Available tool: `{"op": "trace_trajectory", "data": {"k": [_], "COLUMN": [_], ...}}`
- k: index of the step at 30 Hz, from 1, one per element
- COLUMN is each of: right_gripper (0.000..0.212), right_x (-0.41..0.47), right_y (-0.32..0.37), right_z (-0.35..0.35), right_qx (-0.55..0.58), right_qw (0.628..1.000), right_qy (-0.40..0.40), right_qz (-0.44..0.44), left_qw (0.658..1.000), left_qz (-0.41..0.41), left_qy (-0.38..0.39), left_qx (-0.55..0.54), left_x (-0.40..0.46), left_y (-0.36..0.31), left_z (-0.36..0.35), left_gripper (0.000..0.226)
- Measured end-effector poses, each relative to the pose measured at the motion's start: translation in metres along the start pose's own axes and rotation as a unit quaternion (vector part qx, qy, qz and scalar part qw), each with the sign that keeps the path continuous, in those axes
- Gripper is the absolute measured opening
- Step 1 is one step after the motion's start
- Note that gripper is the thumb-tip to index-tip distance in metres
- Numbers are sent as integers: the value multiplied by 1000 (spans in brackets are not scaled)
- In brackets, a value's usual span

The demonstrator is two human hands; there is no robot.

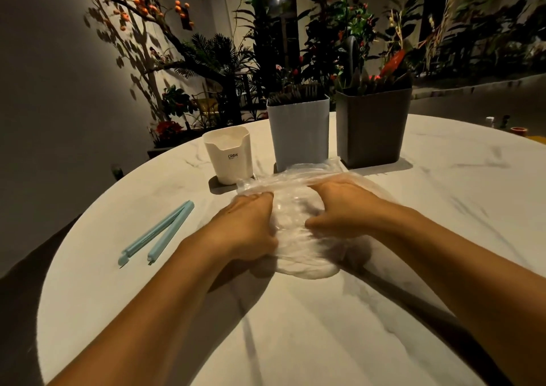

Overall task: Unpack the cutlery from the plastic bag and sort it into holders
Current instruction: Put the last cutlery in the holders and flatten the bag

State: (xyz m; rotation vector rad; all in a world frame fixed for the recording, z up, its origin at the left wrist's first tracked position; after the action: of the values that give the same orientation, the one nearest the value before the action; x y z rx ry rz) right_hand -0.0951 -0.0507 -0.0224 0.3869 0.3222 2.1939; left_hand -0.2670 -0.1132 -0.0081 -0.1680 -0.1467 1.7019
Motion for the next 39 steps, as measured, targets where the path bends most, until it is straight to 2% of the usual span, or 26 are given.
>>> {"op": "trace_trajectory", "data": {"k": [2, 4, 7, 10, 13, 15, 19, 22, 23, 26, 29, 31, 34, 36, 39], "right_gripper": [59, 51, 39, 53, 69, 74, 84, 87, 82, 63, 75, 85, 77, 71, 64], "right_x": [4, 5, 6, 8, 6, 4, 2, 1, 0, 0, 2, 3, 5, 5, 2], "right_y": [0, 1, 1, 7, 15, 17, 14, 8, 6, 2, 3, 5, 6, 4, 2], "right_z": [-1, -2, -6, -12, -15, -15, -7, 1, 3, 1, -9, -11, -8, -6, -3], "right_qx": [-10, -8, 34, 15, -16, -15, -6, 11, 16, 24, 26, 2, 29, 65, 90], "right_qw": [999, 998, 999, 999, 999, 999, 996, 997, 998, 999, 997, 996, 999, 997, 994], "right_qy": [41, 65, 23, -29, -5, 25, 71, 54, 36, 11, 66, 80, 37, 33, 59], "right_qz": [14, 25, 10, -27, -45, -40, -49, -57, -51, -28, -34, -28, -21, -13, 0], "left_qw": [1000, 998, 988, 983, 987, 989, 991, 985, 981, 968, 962, 963, 977, 990, 997], "left_qz": [-15, -17, 0, 14, 47, 60, 40, 16, 7, -2, 2, -4, -21, -32, -45], "left_qy": [8, -4, -51, -82, -36, -4, 3, 13, 12, -14, -34, -50, -73, -46, 3], "left_qx": [-23, -69, -147, -161, -151, -136, -130, -169, -191, -252, -272, -266, -199, -128, -58], "left_x": [4, 6, 5, 4, 3, 3, 1, 1, 3, 7, 6, 5, 3, 2, 5], "left_y": [0, 0, -1, -3, -6, -7, -8, -7, -6, -5, -8, -10, -10, -11, -13], "left_z": [-3, -8, -16, -19, -16, -16, -19, -20, -20, -20, -21, -19, -13, -11, -3], "left_gripper": [61, 53, 52, 73, 96, 94, 86, 94, 89, 55, 50, 57, 72, 83, 86]}}
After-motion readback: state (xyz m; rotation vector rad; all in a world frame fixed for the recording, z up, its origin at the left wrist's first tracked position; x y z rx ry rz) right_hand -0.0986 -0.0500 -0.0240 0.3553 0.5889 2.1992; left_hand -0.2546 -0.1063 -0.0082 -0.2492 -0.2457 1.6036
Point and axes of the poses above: each hand's wrist, its own x-axis towards the middle knuckle, its own z-axis out of the back of the hand, y = z × x, the point moved 1 cm from there along x, towards the middle knuckle, and after that the axes turned 10 degrees about z, right-handed, at the moved point
